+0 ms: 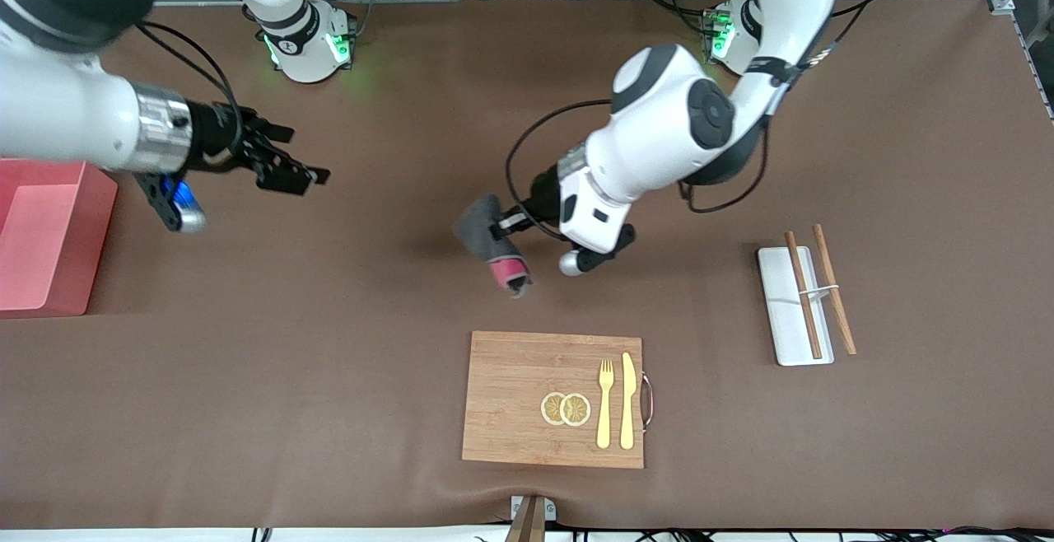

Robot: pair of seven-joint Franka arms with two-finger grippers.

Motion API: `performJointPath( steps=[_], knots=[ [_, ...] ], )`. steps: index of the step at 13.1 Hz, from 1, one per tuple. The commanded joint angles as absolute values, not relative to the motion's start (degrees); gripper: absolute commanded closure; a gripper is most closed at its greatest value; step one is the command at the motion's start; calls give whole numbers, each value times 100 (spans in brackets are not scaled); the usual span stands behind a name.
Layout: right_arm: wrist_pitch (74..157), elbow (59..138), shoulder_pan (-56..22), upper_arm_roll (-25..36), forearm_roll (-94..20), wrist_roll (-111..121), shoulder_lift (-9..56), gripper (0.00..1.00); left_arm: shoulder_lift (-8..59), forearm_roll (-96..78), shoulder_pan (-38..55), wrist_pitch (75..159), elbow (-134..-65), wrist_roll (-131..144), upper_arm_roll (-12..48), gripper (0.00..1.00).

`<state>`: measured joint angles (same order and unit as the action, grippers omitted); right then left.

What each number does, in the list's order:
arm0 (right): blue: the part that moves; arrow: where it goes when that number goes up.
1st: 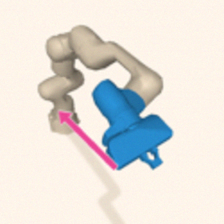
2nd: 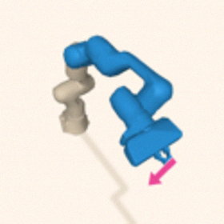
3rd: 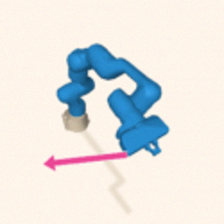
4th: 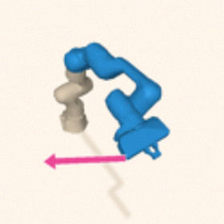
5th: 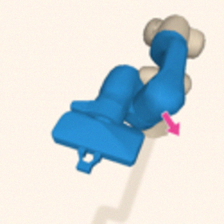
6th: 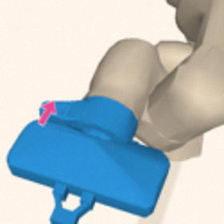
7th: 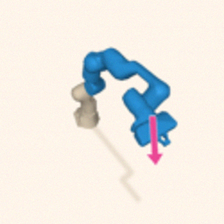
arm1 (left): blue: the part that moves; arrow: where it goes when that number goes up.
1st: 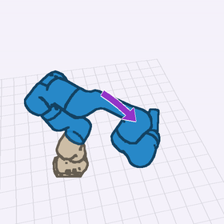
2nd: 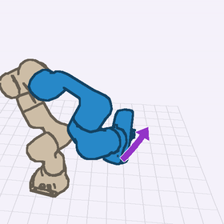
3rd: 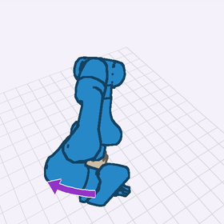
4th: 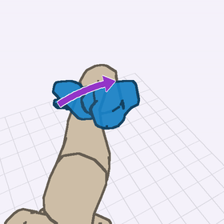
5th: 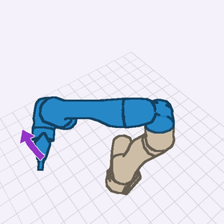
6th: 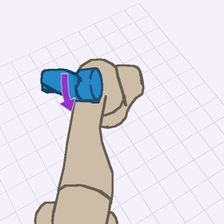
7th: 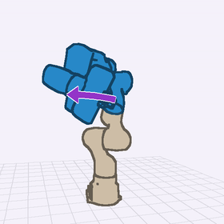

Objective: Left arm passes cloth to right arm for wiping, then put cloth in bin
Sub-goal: 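Carry the cloth to mid-table while the right gripper reaches toward it, then close the right gripper on the cloth beside the left gripper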

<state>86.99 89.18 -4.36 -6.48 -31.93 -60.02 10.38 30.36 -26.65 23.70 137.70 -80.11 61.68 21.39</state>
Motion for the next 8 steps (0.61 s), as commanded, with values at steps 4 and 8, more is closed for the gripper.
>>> performJointPath(
  steps=[4, 8],
  knots=[
    [9702, 8833, -483, -598, -4558, -6415, 2064, 0, 3515, -3463, 2970, 15168, -7515, 6766, 2109, 100],
    [9844, 8877, -545, -598, -4974, -6891, 2215, 0, 3735, -3463, 3164, 15635, -7383, 7145, 2118, 100]
  ],
)
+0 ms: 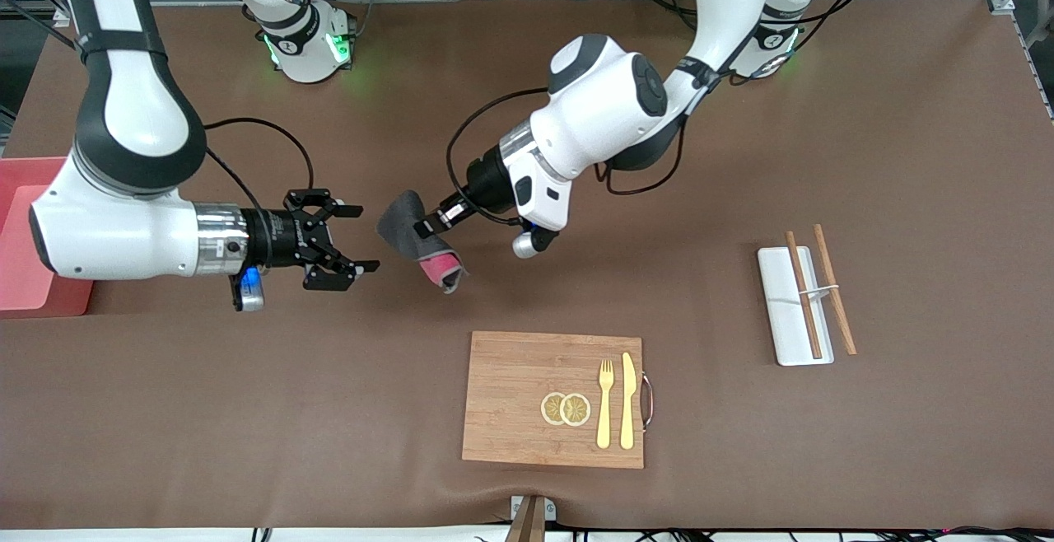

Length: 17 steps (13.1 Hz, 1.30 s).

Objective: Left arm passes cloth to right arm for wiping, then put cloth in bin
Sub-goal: 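Close the right gripper on the cloth beside the left gripper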

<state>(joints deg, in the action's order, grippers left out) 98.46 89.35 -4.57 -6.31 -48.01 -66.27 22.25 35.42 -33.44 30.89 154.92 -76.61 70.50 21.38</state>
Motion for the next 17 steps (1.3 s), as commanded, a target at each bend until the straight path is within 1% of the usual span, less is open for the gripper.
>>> performJointPath(
  steps=[1, 6, 7, 9, 10, 11, 16, 17],
  knots=[
    [9826, 8903, -554, -606, -4983, -6960, 2215, 0, 3753, -3472, 3190, 15662, -7383, 7146, 2118, 100],
    [10054, 9035, -834, -606, -5054, -7066, 2329, 0, 3806, -3595, 3269, 15926, -7383, 7251, 2127, 100],
    [10107, 9053, -905, -606, -5054, -7066, 2399, 12, 3806, -3595, 3278, 15934, -7383, 7260, 2127, 100],
    [10116, 9018, -941, -606, -5106, -6970, 2452, 71, 3814, -3595, 3278, 15935, -7383, 7260, 2127, 100],
    [10116, 8991, -940, -606, -5167, -6961, 2452, 92, 3814, -3595, 3278, 15935, -7374, 7260, 2127, 100],
    [10125, 8974, -967, -606, -5177, -6917, 2452, 100, 3814, -3595, 3278, 15935, -7383, 7260, 2127, 100],
    [10116, 8930, -1002, -598, -5089, -6347, 2470, 100, 3797, -3595, 3235, 15926, -7383, 7303, 2127, 100],
    [10125, 8921, -993, -598, -5037, -6172, 2461, 100, 3753, -3595, 3208, 15882, -7392, 7312, 2118, 60]
  ],
)
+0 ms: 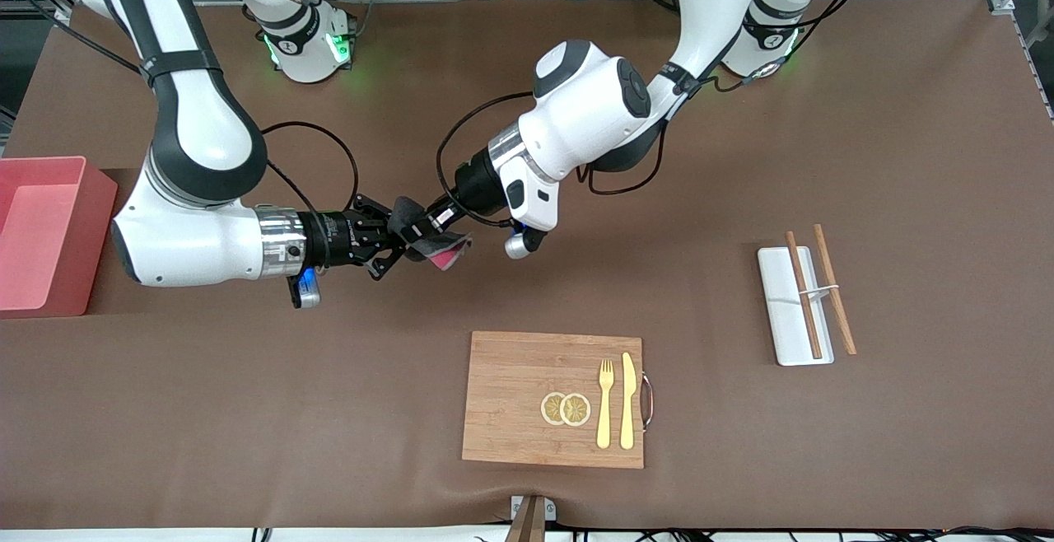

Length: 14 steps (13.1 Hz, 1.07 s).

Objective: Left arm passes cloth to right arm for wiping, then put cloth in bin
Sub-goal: 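Close the right gripper on the cloth beside the left gripper, then open the left gripper and withdraw while the right gripper lowers the cloth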

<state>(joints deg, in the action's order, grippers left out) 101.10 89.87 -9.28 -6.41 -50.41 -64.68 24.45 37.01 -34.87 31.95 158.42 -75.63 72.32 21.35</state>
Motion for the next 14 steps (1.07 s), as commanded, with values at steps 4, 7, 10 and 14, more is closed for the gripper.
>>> performJointPath(
  steps=[4, 7, 10, 14],
  knots=[
    [10520, 9009, -1204, -589, -3782, -5275, 2452, 100, 3359, -3463, 3033, 15427, -7427, 7304, 2013, 0],
    [10975, 8991, -1405, -589, -2168, -4493, 2680, 100, 2850, -2972, 2384, 14139, -7497, 7295, 2013, 0],
    [12002, 9253, -1599, -589, -619, -4403, 3206, 100, 2374, -2192, 1549, 12416, -7515, 7207, 2021, 0],
    [13630, 10247, -1582, -563, -247, -4028, 3410, 100, 2040, -1310, 653, 10393, -7532, 5412, 2022, 0]
  ],
)
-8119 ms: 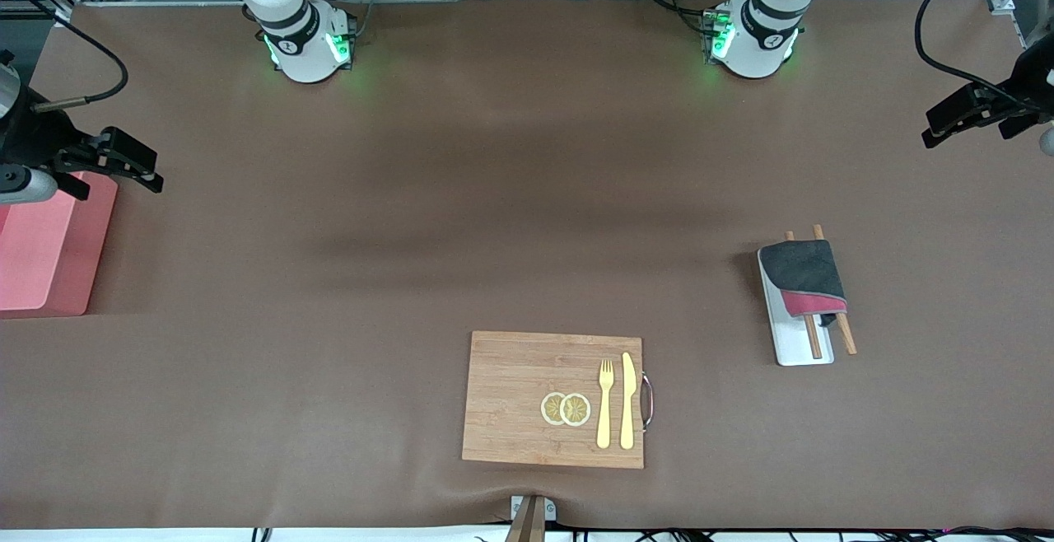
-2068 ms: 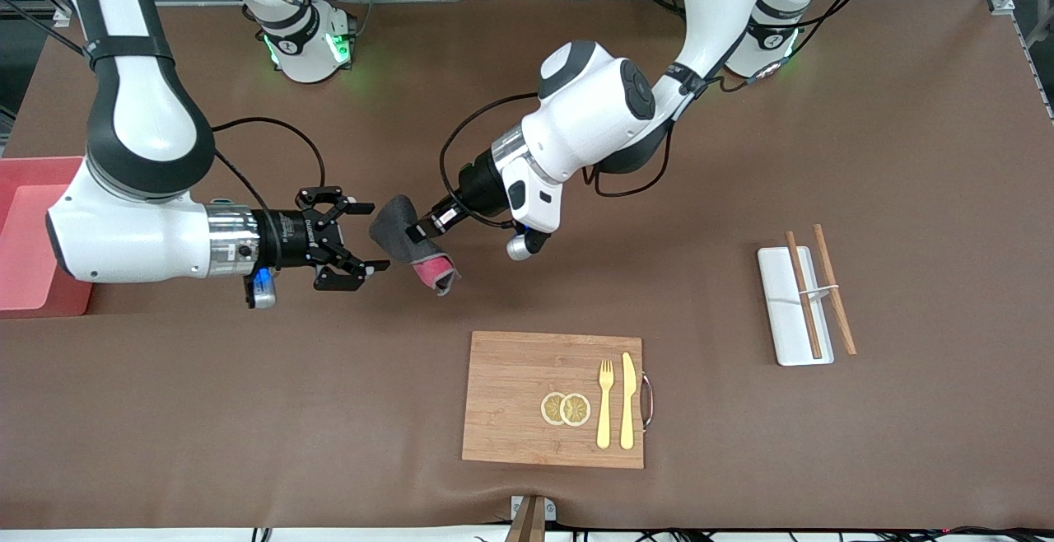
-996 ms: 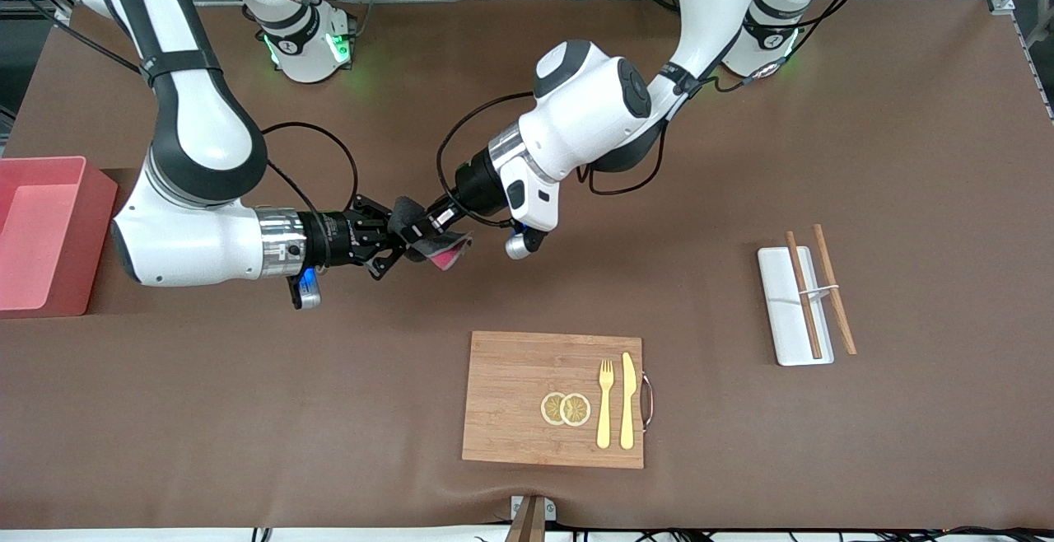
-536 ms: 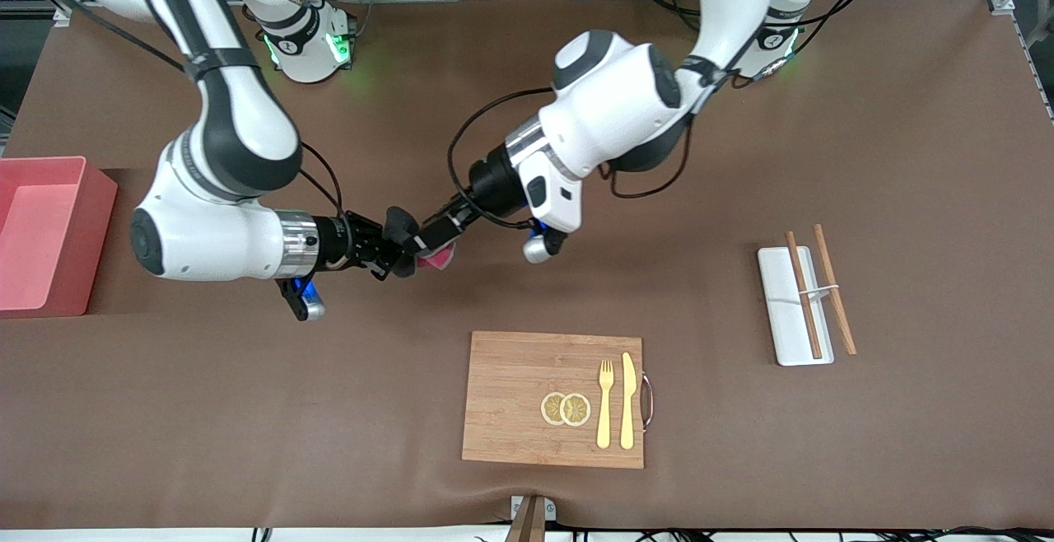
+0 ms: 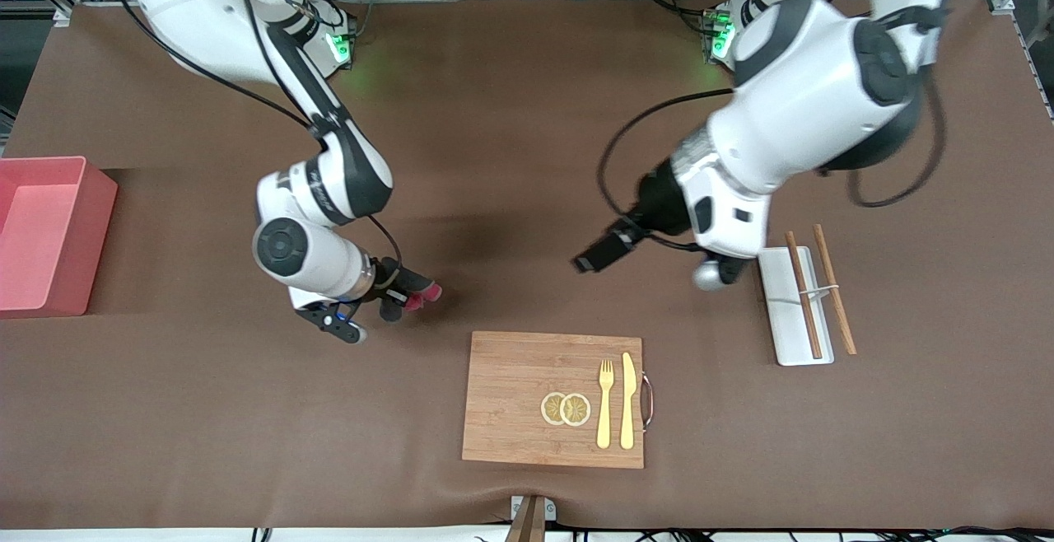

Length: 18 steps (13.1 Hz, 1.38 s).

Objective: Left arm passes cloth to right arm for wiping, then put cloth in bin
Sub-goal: 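Open the left gripper and withdraw while the right gripper lowers the cloth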

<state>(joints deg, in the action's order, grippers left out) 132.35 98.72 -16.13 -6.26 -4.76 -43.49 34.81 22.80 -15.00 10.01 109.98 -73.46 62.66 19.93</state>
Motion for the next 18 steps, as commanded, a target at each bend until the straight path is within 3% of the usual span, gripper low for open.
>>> performJointPath(
  steps=[1, 5, 10, 15, 18],
  knots=[
    [13667, 10318, -1408, -545, -203, -3747, 3419, 100, 1978, -1283, 337, 9988, -7541, 4875, 2013, 0],
    [13684, 10494, -556, -510, 594, -2122, 3428, 100, 1741, -511, -612, 9134, -7576, 3090, 2039, 0],
    [13948, 10450, 990, -519, 1239, 863, 3419, 100, 1442, -63, -1546, 8930, -7813, 1478, 2056, 0],
    [13975, 10108, 2099, -527, 1239, 3293, 3384, 100, 1178, 141, -1521, 8912, -7831, 1275, 2022, 0],
    [13983, 10168, 1944, -545, 1143, 3271, 3436, 100, 600, 149, -1023, 8973, -8400, 1239, 1506, 0]
  ],
)
